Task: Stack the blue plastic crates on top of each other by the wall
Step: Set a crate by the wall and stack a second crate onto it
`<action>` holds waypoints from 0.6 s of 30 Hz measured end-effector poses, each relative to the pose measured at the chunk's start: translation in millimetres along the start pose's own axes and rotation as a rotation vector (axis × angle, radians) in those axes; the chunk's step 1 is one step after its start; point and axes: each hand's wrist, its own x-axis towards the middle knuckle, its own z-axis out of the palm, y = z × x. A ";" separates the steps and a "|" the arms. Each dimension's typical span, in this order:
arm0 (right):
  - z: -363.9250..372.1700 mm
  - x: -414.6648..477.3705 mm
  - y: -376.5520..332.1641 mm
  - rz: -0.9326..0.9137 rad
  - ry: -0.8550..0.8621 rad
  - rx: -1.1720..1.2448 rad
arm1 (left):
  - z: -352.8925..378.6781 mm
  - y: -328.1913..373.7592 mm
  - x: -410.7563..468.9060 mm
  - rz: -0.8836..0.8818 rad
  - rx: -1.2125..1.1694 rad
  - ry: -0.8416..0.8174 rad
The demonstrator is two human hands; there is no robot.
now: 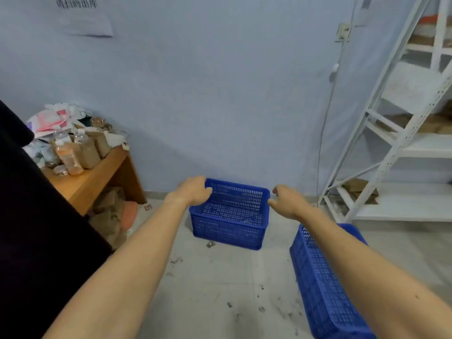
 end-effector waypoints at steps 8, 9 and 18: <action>41.3 -14.9 3.3 0.064 -0.106 -0.048 | 40.6 -37.2 1.5 -0.014 0.023 -0.074; 45.4 -10.9 5.2 0.066 -0.113 -0.048 | 44.4 -39.8 4.6 -0.019 0.019 -0.082; 78.9 80.0 23.0 0.028 -0.224 0.017 | 90.8 -48.5 104.3 -0.051 0.046 -0.181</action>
